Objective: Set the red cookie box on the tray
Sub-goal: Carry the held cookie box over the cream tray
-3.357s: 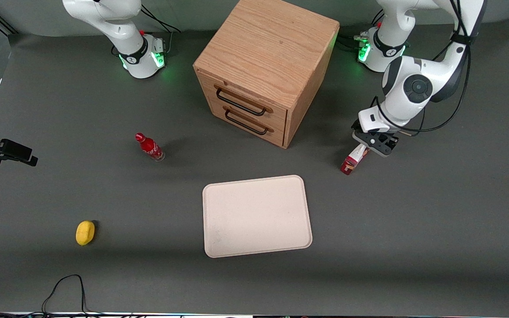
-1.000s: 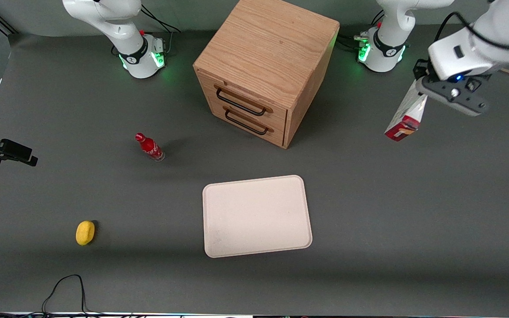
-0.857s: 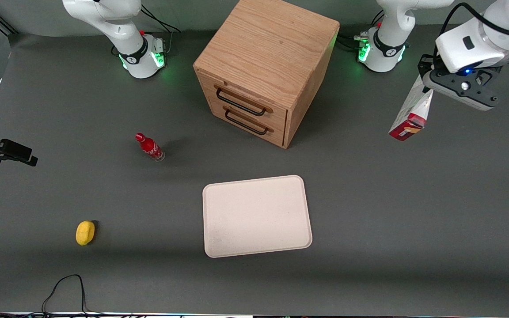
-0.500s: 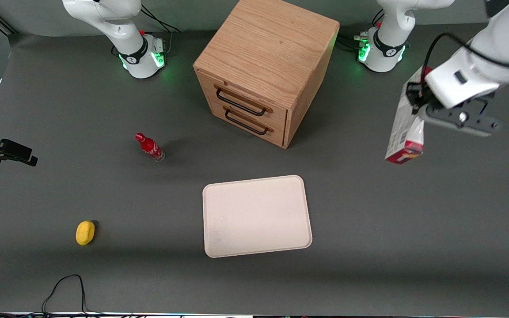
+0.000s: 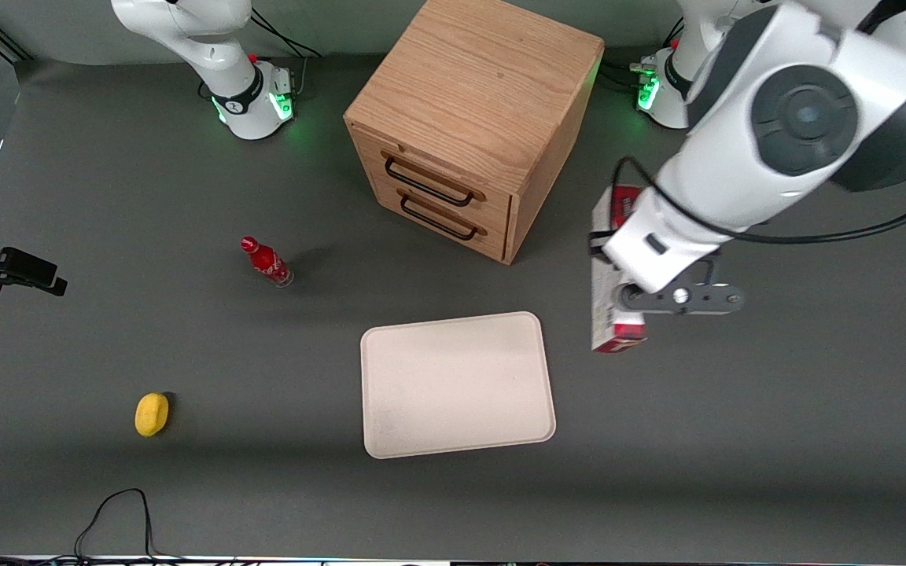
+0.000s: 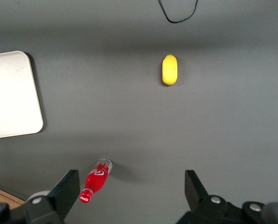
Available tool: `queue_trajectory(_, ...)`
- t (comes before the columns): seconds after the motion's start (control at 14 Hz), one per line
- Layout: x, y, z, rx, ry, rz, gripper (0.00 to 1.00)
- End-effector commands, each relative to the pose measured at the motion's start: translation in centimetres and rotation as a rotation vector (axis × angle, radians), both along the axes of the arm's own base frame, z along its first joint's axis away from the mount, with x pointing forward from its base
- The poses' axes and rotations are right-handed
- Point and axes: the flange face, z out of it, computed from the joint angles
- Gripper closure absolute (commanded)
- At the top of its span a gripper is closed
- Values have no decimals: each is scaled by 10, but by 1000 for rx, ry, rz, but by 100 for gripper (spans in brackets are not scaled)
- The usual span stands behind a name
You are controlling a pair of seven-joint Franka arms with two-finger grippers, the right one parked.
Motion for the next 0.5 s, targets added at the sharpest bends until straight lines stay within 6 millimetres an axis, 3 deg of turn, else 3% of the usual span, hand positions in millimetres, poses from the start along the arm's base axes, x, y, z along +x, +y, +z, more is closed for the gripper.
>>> queue_trajectory(0.0,-3,-34,9,-2,-67,84,100)
queue_trajectory(0.29,4,-53,-18,9,-75,117,100)
queue_trajectory(0.43,18,-56,-47,12,-65,125,100)
